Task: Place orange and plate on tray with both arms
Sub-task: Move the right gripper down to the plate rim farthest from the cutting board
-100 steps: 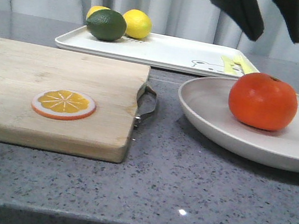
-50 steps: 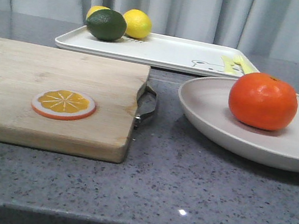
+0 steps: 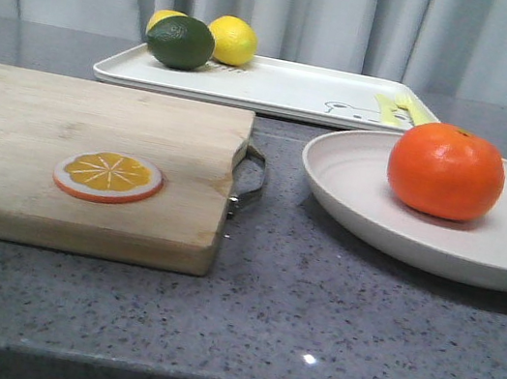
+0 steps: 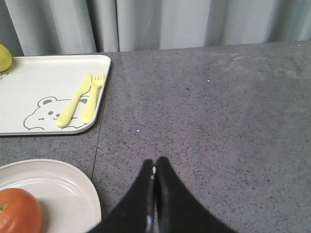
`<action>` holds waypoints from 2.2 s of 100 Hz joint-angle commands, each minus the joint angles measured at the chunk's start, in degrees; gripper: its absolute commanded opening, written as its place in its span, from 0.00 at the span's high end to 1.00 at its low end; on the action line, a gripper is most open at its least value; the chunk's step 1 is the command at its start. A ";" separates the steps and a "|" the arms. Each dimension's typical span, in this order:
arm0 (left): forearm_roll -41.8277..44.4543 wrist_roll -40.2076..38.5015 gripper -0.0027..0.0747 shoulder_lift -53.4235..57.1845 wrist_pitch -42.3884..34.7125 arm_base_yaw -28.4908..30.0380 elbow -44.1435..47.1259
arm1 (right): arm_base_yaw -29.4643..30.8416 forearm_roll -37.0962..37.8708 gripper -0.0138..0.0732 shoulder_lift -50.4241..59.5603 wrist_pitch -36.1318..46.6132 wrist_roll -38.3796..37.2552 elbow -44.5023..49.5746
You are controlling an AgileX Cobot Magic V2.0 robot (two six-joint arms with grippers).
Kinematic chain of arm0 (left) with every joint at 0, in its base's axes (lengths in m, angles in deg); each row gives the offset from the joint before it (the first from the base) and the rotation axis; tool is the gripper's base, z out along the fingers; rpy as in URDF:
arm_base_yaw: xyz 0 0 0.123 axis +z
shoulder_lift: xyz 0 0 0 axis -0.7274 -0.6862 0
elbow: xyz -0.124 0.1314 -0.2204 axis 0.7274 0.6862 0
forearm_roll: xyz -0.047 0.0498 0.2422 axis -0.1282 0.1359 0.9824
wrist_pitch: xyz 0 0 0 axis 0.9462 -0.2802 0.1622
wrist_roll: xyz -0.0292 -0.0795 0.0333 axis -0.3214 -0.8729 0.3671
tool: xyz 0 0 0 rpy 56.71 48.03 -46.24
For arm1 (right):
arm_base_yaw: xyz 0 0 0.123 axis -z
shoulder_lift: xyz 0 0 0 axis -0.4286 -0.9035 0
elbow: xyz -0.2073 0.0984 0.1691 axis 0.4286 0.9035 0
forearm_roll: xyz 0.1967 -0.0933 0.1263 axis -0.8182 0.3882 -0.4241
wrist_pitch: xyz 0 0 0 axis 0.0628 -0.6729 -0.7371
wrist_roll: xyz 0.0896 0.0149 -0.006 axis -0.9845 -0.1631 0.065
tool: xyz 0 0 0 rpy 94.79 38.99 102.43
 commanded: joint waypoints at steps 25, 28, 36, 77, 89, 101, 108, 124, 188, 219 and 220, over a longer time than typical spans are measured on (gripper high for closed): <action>-0.40 0.18 0.99 17.28 -12.80 0.24 14.52 | 0.25 0.31 0.92 -0.42 4.49 0.48 -2.08; -0.40 0.18 0.99 18.63 -13.08 0.24 15.88 | 0.25 0.31 0.92 -0.42 4.49 0.48 -2.08; -0.40 0.18 0.99 22.29 -13.79 0.24 18.53 | 0.25 0.31 0.92 -0.42 4.66 0.48 -2.08; -0.40 0.18 0.99 27.46 -15.03 0.24 22.29 | 0.18 0.31 0.92 -0.62 1.00 0.48 -2.56; -0.40 0.18 0.99 27.46 -15.03 0.24 22.29 | 0.01 0.31 0.90 -3.54 -5.32 0.48 -4.44; -0.40 0.18 0.99 27.46 -15.03 0.24 22.29 | -0.17 0.04 0.68 -7.96 -9.96 0.54 -6.16; -0.40 0.18 0.99 27.46 -15.03 0.24 22.29 | -0.86 -0.83 0.50 -10.26 -11.54 0.54 -7.18; -0.40 0.18 0.99 27.46 -15.03 0.24 22.29 | -3.41 -2.88 0.37 -16.21 -15.19 0.54 -9.88; -0.40 0.18 0.99 27.46 -14.19 0.24 22.29 | -7.98 -6.10 0.37 -38.70 -28.91 1.50 -24.87; -0.40 0.18 0.99 27.46 -14.19 0.24 22.29 | -7.98 -8.99 0.37 -43.68 -31.61 3.49 -26.76; -0.40 0.18 0.99 27.46 -14.19 0.24 22.29 | -7.98 -8.99 0.37 -43.80 -31.61 3.49 -26.76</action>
